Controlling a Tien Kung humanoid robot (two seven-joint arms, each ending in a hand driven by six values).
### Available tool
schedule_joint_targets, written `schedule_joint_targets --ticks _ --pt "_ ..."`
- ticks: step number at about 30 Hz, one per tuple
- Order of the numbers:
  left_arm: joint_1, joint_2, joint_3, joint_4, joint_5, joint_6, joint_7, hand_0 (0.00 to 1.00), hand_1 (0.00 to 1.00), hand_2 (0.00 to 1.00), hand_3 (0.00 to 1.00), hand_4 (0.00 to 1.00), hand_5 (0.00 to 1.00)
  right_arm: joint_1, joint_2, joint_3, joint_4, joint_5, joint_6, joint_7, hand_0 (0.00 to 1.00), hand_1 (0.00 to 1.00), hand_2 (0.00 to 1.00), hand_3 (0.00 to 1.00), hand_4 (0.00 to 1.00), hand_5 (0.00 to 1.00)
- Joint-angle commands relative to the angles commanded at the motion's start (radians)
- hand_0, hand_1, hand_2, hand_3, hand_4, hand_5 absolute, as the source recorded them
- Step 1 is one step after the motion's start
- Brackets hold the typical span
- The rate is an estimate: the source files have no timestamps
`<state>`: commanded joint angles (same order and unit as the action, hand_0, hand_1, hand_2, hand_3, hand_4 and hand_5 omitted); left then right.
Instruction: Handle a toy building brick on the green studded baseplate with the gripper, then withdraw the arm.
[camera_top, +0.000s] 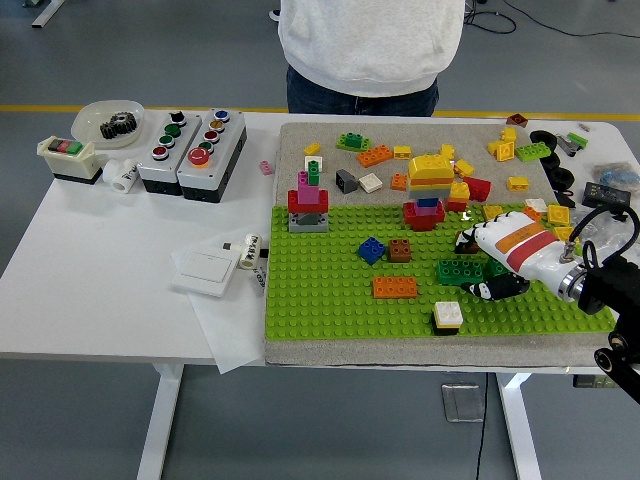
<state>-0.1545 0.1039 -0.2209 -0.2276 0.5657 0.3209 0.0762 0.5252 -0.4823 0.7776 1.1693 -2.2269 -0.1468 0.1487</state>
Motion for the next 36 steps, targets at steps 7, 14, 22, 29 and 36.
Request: schedule_joint_targets --ticks 7,14,22,29,36 --pt "0.0 0.0 -0.001 0.0 0.003 0.001 0.001 0.746 0.746 0.742 0.611 0.656 0.634 0.005 0.003 -0.01 -0.02 0.001 0.004 0.0 0.523 0.516 0.583 0.597 0.828 0.37" --pt "-0.001 0.0 -0.001 -0.001 0.005 0.002 0.001 0.745 0.746 0.742 0.61 0.656 0.636 0.01 0.008 -0.01 -0.034 0.0 0.004 0.0 0.513 0.514 0.581 0.596 0.825 0.372" --pt "-0.002 0.0 -0.003 -0.002 0.009 0.002 0.002 0.745 0.746 0.742 0.61 0.657 0.636 0.015 0.012 -0.014 -0.049 0.003 0.006 -0.001 0.444 0.48 0.566 0.59 0.813 0.378" --pt "-0.004 0.0 -0.004 -0.002 0.013 0.002 0.004 0.746 0.747 0.742 0.611 0.657 0.636 0.019 0.017 -0.02 -0.059 0.007 0.005 0.0 0.42 0.464 0.554 0.587 0.807 0.379" --pt "-0.005 0.001 -0.007 -0.002 0.019 0.001 0.005 0.745 0.746 0.743 0.608 0.654 0.633 0.024 0.02 -0.024 -0.066 0.01 0.0 0.005 0.401 0.461 0.547 0.557 0.798 0.381"
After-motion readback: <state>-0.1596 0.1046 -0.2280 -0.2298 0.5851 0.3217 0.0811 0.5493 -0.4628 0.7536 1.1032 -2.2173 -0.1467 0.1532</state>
